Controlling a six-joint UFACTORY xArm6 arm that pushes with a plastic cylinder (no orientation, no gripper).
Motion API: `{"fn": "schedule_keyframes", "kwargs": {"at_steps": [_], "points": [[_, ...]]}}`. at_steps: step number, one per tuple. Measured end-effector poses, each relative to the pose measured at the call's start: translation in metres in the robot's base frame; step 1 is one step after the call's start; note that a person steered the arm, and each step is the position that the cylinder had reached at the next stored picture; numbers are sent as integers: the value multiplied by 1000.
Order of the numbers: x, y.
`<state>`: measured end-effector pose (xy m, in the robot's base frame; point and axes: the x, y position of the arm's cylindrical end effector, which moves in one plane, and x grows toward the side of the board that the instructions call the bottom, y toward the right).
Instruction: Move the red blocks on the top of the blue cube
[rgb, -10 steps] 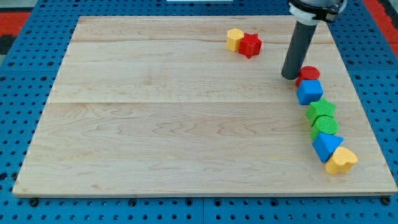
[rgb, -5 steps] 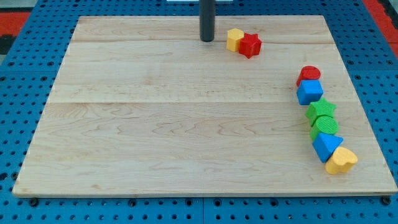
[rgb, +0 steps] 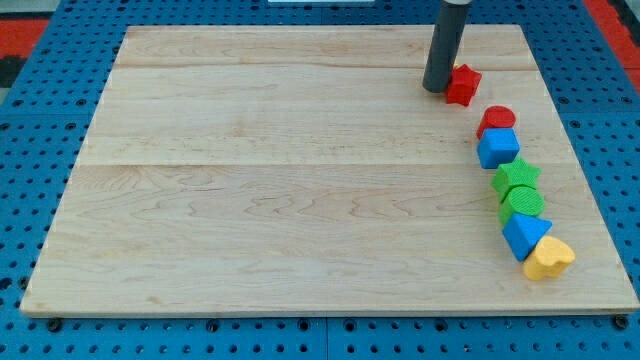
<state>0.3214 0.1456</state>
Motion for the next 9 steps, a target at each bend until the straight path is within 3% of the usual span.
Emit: {"fn": "schedule_keyframes", "kwargs": {"at_steps": [1, 3, 4, 7, 8, 9], "points": [[6, 0], [-33, -13], [-33, 7], [10, 40], [1, 27], [5, -29]]}}
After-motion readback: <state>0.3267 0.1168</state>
